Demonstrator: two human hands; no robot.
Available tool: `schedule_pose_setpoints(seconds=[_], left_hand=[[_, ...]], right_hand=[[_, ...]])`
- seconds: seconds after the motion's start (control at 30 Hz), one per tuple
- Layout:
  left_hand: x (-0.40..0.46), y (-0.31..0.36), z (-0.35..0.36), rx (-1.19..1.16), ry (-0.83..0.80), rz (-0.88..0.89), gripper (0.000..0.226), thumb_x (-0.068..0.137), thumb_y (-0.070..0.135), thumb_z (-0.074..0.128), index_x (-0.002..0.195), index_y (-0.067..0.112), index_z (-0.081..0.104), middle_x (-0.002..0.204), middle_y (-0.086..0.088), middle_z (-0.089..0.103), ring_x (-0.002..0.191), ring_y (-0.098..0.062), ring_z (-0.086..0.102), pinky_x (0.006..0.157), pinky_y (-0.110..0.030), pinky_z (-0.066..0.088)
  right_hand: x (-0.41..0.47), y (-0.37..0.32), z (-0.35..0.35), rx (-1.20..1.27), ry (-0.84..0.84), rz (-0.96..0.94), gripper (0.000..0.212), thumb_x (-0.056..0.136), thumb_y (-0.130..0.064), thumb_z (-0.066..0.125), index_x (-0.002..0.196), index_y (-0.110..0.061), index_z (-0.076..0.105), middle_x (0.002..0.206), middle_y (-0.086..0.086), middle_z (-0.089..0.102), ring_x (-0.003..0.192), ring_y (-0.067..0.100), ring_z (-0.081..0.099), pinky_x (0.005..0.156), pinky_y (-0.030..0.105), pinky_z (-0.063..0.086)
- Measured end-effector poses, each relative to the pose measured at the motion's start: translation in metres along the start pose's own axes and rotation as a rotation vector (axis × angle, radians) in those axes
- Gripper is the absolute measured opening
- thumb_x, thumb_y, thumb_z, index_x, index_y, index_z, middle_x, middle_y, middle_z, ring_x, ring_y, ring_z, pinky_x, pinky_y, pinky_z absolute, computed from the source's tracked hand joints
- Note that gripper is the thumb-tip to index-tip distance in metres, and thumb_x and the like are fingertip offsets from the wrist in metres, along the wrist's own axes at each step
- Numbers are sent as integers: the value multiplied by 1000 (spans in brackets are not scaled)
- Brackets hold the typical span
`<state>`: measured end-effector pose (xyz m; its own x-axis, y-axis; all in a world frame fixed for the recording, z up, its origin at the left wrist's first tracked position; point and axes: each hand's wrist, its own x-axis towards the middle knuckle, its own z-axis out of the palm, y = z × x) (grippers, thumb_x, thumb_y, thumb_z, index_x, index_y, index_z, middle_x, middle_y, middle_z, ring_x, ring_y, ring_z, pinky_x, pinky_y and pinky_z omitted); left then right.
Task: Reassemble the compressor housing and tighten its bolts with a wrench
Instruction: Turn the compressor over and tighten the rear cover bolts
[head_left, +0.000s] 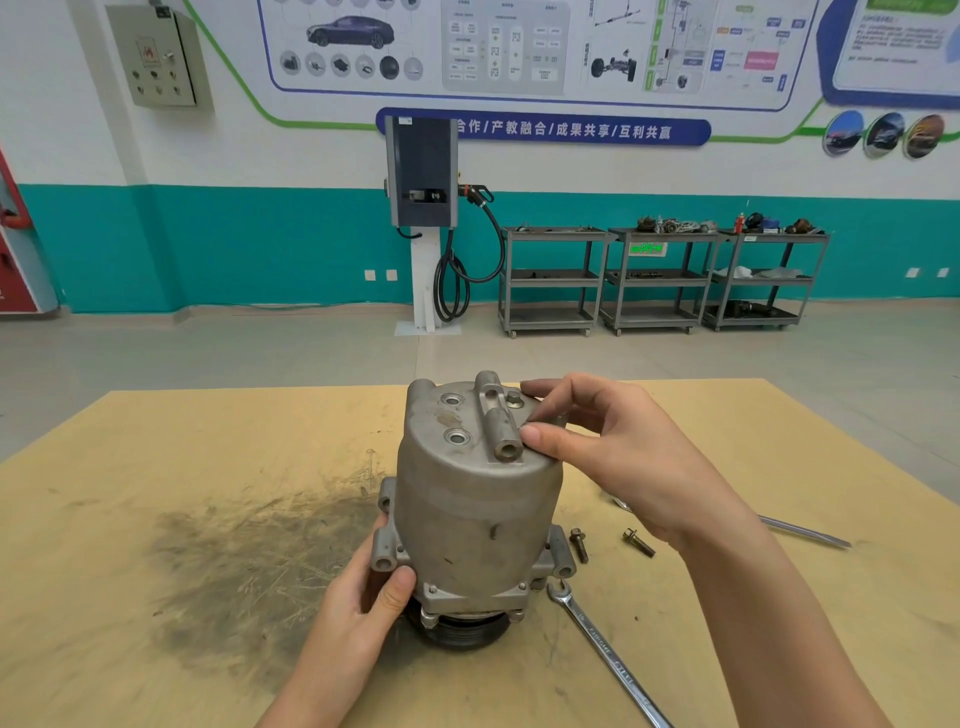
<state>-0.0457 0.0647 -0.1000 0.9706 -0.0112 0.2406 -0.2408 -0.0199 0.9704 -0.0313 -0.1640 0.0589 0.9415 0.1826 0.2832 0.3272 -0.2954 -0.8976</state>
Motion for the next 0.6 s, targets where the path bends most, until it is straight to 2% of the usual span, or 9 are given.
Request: schedule_pose_setpoints(seconds=[0.1,0.2,0.37,0.47,0.6], left_hand=[[1,1,0,1,5,0,122,44,92,70,143,25,47,130,27,63,129,5,53,103,-13,40],[1,0,0,7,6,7,122,45,93,69,144,25,47,130,30,63,128,5,53,103,-12,40],[1,0,0,7,8,10,121,45,92,70,142,23,47,127,32,63,123,9,56,95,-4,42],[1,1,0,9,6,11,121,46,92,70,143,23,46,126,34,62,121,11,56,92,-2,42],[1,0,0,16,9,22,125,48,92,69,145,18,46,127,32,63,121,10,56,93,-3,42]], right_hand=[[-1,0,-3,35,-34,1,11,81,-15,75,81,-25,72,120,-13,65,110,-2,60,104,34,44],[-2,0,-5,57,-70,8,15,82,-10,73,82,-25,74,122,-13,64,106,-7,60,105,32,44],[0,1,0,-24,2,-14,11,79,-20,76,80,-25,67,118,-15,64,114,4,59,105,39,44],[-1,1,-3,3,-40,-18,10,82,-18,75,84,-27,70,112,-18,67,111,-1,59,105,38,44],[-2,1,-5,7,-73,-6,18,85,-12,72,85,-30,74,122,-16,63,115,-2,57,109,38,41]])
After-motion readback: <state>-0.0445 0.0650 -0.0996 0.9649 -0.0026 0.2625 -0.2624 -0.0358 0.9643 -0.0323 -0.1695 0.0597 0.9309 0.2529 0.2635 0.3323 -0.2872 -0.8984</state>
